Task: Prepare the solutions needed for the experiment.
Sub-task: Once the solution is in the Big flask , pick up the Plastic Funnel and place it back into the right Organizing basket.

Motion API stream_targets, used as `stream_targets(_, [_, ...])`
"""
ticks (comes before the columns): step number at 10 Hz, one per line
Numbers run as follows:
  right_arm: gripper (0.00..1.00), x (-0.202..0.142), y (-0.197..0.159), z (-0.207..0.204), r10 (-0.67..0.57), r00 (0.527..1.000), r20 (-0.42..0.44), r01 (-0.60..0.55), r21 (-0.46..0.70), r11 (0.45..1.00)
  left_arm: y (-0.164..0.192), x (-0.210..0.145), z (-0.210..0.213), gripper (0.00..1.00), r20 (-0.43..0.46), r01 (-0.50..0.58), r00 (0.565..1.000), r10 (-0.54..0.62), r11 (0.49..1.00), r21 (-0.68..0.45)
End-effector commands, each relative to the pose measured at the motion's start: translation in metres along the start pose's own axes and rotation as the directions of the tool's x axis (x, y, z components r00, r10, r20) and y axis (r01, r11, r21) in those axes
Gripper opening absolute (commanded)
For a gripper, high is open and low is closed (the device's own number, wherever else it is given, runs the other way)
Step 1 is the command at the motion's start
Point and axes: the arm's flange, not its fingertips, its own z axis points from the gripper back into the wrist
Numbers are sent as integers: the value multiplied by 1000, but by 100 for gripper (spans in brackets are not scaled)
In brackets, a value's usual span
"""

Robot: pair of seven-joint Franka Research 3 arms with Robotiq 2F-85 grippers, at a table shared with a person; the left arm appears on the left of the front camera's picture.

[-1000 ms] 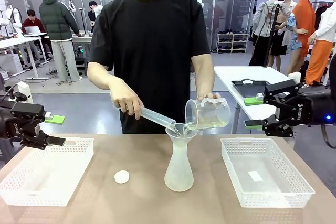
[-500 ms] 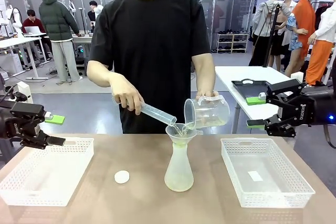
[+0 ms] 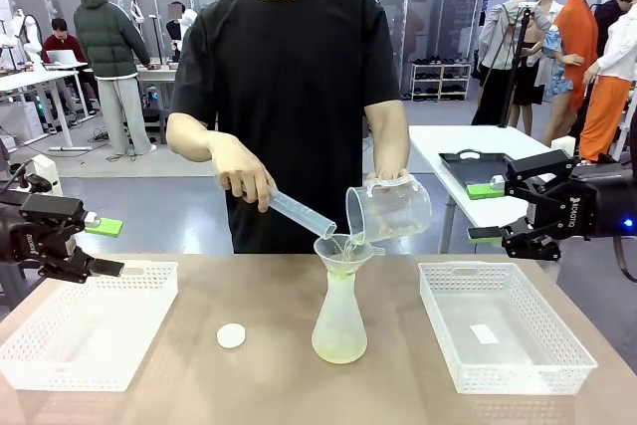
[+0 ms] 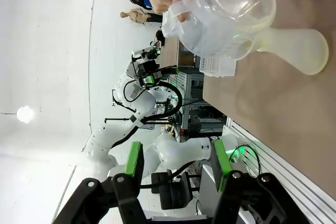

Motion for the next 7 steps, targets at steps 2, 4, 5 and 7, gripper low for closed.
stream_targets(2, [66, -1, -2, 3, 5, 1000, -9, -5, -5, 1000, -2, 0, -2, 100, 14, -1, 1000, 2, 1000, -25])
stream_targets(4, [66, -1, -2, 3, 5, 1000, -9, -5, -5, 1000, -2, 0, -2, 100, 14, -1, 1000, 2, 1000, -25])
stream_targets(5, [66, -1, -2, 3, 5, 1000, -9, -5, -5, 1000, -2, 0, -2, 100, 14, -1, 1000, 2, 1000, -25])
stream_targets(7, [66, -1, -2, 3, 5, 1000, -9, -5, -5, 1000, -2, 0, -2, 100, 14, -1, 1000, 2, 1000, -25])
